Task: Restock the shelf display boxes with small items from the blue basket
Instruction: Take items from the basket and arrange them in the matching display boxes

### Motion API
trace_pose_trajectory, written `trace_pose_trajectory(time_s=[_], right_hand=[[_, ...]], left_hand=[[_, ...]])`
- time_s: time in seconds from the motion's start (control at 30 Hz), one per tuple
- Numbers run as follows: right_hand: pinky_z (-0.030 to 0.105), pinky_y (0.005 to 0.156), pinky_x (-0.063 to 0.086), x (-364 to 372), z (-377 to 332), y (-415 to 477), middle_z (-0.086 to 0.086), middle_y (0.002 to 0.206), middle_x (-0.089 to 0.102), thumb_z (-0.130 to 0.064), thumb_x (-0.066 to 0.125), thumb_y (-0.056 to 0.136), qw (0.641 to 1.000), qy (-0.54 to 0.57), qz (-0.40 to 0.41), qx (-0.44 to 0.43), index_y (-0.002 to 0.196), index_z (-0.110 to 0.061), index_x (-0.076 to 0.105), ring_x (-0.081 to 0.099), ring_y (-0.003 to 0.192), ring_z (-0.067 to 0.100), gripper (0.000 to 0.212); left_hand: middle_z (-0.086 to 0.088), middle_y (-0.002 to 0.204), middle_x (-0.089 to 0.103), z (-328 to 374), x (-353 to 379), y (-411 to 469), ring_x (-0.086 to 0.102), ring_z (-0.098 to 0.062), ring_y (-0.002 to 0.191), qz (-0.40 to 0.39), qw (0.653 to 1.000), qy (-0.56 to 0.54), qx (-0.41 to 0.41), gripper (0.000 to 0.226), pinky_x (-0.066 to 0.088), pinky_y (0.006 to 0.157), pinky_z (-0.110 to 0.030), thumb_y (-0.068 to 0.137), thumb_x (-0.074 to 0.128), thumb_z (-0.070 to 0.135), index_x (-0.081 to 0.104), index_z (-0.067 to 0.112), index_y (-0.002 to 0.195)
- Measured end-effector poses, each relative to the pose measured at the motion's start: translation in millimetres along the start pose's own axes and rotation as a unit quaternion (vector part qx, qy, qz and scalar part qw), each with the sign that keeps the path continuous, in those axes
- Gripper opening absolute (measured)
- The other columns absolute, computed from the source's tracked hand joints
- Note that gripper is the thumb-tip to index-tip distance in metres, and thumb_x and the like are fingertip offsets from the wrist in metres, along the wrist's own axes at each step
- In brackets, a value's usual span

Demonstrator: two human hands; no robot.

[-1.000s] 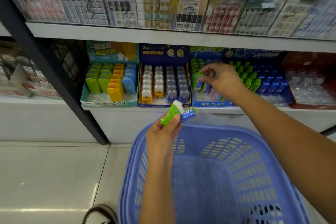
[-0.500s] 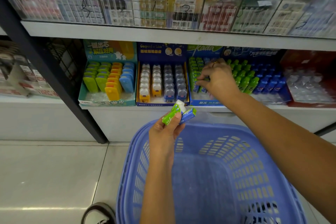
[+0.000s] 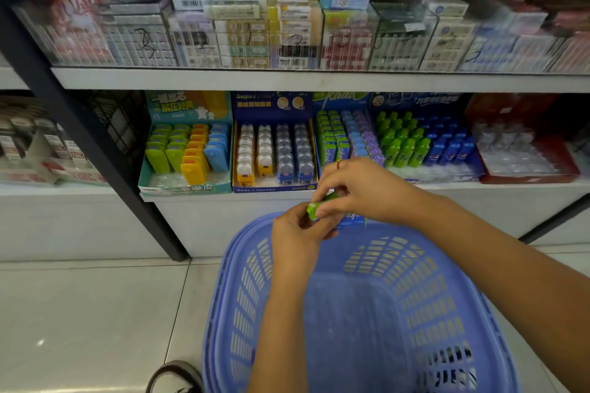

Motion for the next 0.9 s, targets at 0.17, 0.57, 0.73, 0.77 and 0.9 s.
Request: trace_pose_trajectory(time_s=[0.17, 0.57, 0.73, 0.77, 0.9], right_hand=[[0.026, 0.057, 0.049, -8.0, 16.2, -5.8, -0.005, 0.071, 0.068, -0.031, 0.071, 0.081, 0.974, 0.212, 0.048, 0.064, 0.081, -0.027, 0.066, 0.056, 0.059, 0.008, 0.006], [0.013, 0.053, 0.038, -32.0, 67.1, 9.0, -0.006, 0.083, 0.057, -0.026, 0.049, 0.097, 0.936, 0.237, 0.202, 0.162, 0.114, -0.023, 0.06, 0.05, 0.06, 0.0, 0.021], [0.014, 0.056, 0.035, -42.9, 77.4, 24.6, -0.003, 0.085, 0.051, -0.013, 0.064, 0.087, 0.969, 0.011, 0.21, 0.131, 0.112, -0.012, 0.063, 0.047, 0.068, 0.007, 0.025], [0.006, 0.056, 0.037, -41.4, 79.7, 25.6, -0.006, 0.079, 0.052, -0.011, 0.069, 0.083, 0.967, 0.024, 0.218, 0.127, 0.108, -0.009, 0.064, 0.047, 0.066, 0.002, 0.026], [0.004, 0.064, 0.036, -31.2, 83.6, 29.8, 0.006, 0.089, 0.064, -0.01, 0.07, 0.082, 0.975, 0.005, 0.195, 0.106, 0.105, -0.004, 0.067, 0.052, 0.073, 0.008, 0.024]], left_hand=[[0.001, 0.067, 0.069, -2.8, 2.9, -2.9, 0.065, -0.008, 0.065, -0.011, 0.996, -0.074, -0.038, 0.005, 0.057, 0.064, -0.02, 0.081, 0.072, 0.007, 0.073, 0.01, 0.084], [0.003, 0.07, 0.073, -20.5, -10.6, 9.2, 0.067, -0.005, 0.061, 0.071, 0.982, -0.146, -0.099, 0.007, 0.057, 0.06, -0.018, 0.084, 0.068, 0.006, 0.073, 0.011, 0.085], [-0.002, 0.079, 0.073, -22.5, -13.3, 16.1, 0.069, -0.01, 0.07, 0.085, 0.977, -0.171, -0.095, 0.007, 0.055, 0.059, -0.017, 0.085, 0.066, 0.007, 0.073, 0.01, 0.087], [-0.004, 0.082, 0.073, -23.3, -14.2, 17.4, 0.068, -0.012, 0.073, 0.09, 0.976, -0.174, -0.094, 0.008, 0.055, 0.059, -0.017, 0.086, 0.066, 0.007, 0.072, 0.008, 0.09], [-0.009, 0.088, 0.072, -28.5, -16.9, 20.0, 0.068, -0.016, 0.079, 0.104, 0.973, -0.178, -0.101, 0.007, 0.055, 0.06, -0.017, 0.086, 0.066, 0.007, 0.071, 0.009, 0.091]])
Point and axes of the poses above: each hand's wrist, its own y-axis towards the middle knuckle, its own x-axis out of the palm, z = x × y, the point moved 5 cm from there along y, towards the middle knuckle
